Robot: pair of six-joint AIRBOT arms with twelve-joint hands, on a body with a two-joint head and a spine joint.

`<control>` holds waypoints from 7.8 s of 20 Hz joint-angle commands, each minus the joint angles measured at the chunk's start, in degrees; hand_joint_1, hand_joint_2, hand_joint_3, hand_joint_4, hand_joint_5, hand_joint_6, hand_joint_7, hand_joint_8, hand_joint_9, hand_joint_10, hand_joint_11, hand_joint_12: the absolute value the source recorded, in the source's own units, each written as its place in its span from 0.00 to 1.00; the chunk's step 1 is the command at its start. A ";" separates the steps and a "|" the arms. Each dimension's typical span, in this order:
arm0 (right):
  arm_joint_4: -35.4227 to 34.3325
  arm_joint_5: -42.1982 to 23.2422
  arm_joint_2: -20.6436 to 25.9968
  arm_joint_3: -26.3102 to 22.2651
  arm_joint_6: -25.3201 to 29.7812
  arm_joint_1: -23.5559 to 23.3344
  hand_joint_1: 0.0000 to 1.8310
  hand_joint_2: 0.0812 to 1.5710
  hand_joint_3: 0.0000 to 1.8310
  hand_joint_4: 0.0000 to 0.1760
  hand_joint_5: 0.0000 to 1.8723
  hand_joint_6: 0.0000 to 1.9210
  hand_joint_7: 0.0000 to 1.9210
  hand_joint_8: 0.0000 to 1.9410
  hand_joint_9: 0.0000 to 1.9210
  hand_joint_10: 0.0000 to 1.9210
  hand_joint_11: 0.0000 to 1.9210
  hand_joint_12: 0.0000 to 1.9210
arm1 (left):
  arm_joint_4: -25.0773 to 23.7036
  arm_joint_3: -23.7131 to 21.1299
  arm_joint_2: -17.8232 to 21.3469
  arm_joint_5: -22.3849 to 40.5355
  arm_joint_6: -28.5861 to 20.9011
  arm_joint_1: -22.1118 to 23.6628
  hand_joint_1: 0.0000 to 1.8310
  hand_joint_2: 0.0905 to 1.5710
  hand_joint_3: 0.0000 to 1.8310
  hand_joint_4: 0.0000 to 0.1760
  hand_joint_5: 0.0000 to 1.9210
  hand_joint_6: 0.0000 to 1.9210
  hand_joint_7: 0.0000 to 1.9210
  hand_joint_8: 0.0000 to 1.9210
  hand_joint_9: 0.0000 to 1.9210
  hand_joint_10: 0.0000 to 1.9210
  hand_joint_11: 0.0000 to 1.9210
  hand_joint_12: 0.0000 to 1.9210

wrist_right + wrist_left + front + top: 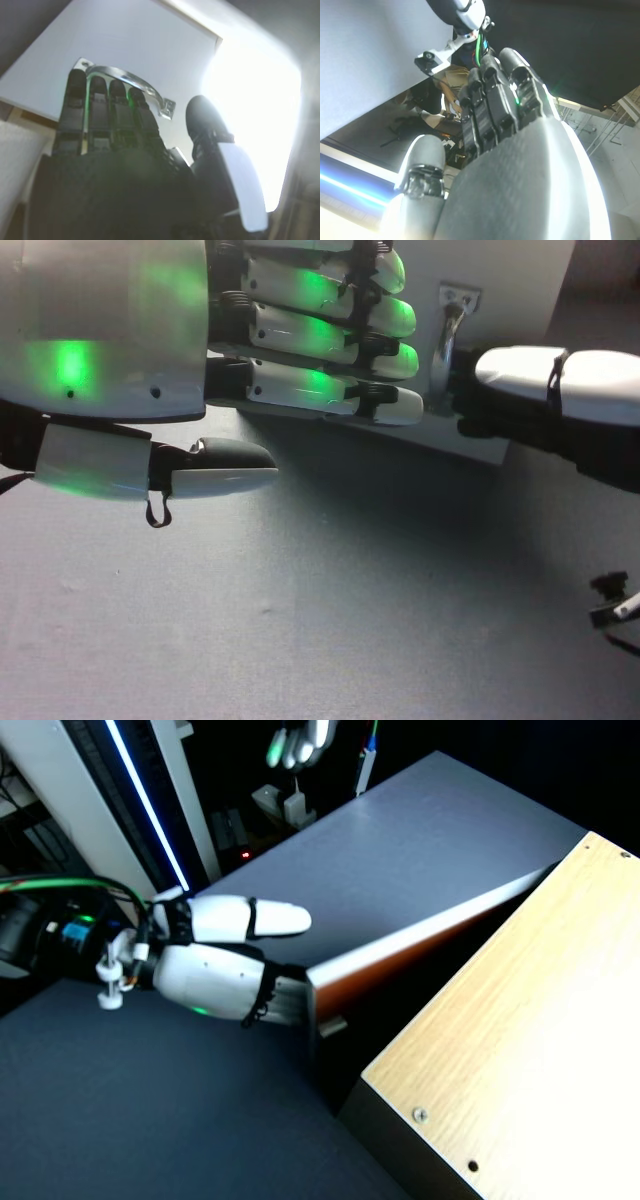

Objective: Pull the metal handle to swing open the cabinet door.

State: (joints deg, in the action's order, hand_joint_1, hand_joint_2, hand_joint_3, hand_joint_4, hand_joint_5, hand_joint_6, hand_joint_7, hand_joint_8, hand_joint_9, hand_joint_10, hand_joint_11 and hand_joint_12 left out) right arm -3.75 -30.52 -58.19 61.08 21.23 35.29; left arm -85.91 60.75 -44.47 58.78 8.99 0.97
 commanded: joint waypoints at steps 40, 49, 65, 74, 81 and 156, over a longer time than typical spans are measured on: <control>24.13 -16.92 4.92 -0.83 14.42 8.93 0.00 1.00 0.00 0.00 0.05 0.00 0.06 0.00 0.06 0.00 0.00 0.24 | 5.69 0.07 0.41 1.44 0.46 0.61 0.00 1.00 0.13 0.00 0.19 0.00 0.20 0.00 0.19 0.00 0.00 0.40; 33.37 -25.43 5.40 7.66 24.39 12.50 0.00 1.00 0.00 0.00 0.05 0.00 0.06 0.00 0.07 0.00 0.00 0.24 | 5.69 0.07 0.41 1.44 0.46 0.61 0.00 1.00 0.13 0.00 0.19 0.00 0.20 0.00 0.19 0.00 0.00 0.40; 39.53 -26.32 3.55 20.57 27.45 14.04 0.00 1.00 0.00 0.00 0.05 0.00 0.06 0.00 0.06 0.00 0.00 0.24 | 5.69 0.07 0.41 1.44 0.46 0.61 0.00 1.00 0.12 0.00 0.18 0.00 0.20 0.00 0.18 0.00 0.00 0.40; 39.15 -25.43 1.38 26.34 27.45 15.32 0.00 1.00 0.00 0.00 0.05 0.00 0.06 0.00 0.06 0.00 0.00 0.24 | 5.69 0.07 0.41 1.44 0.46 0.61 0.00 1.00 0.12 0.00 0.19 0.00 0.20 0.00 0.18 0.00 0.00 0.39; 33.13 -22.84 -1.19 29.44 27.45 15.30 0.00 1.00 0.00 0.00 0.05 0.00 0.06 0.00 0.06 0.00 0.00 0.25 | 5.69 0.07 0.41 1.44 0.46 0.61 0.00 1.00 0.12 0.00 0.19 0.00 0.20 0.00 0.19 0.00 0.00 0.39; 39.04 -8.04 -6.50 14.64 26.52 0.82 0.00 1.00 0.00 0.00 0.05 0.00 0.06 0.00 0.06 0.00 0.00 0.24 | 5.69 0.07 0.41 1.44 0.46 0.61 0.00 0.94 0.00 0.00 0.19 0.00 0.20 0.00 0.19 0.00 0.00 0.41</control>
State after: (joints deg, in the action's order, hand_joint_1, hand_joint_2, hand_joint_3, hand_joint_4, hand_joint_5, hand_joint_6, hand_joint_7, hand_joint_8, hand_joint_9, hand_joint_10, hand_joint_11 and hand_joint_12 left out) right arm 36.60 -33.54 -64.90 75.68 47.40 36.45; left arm -85.91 60.75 -44.47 58.81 8.99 0.97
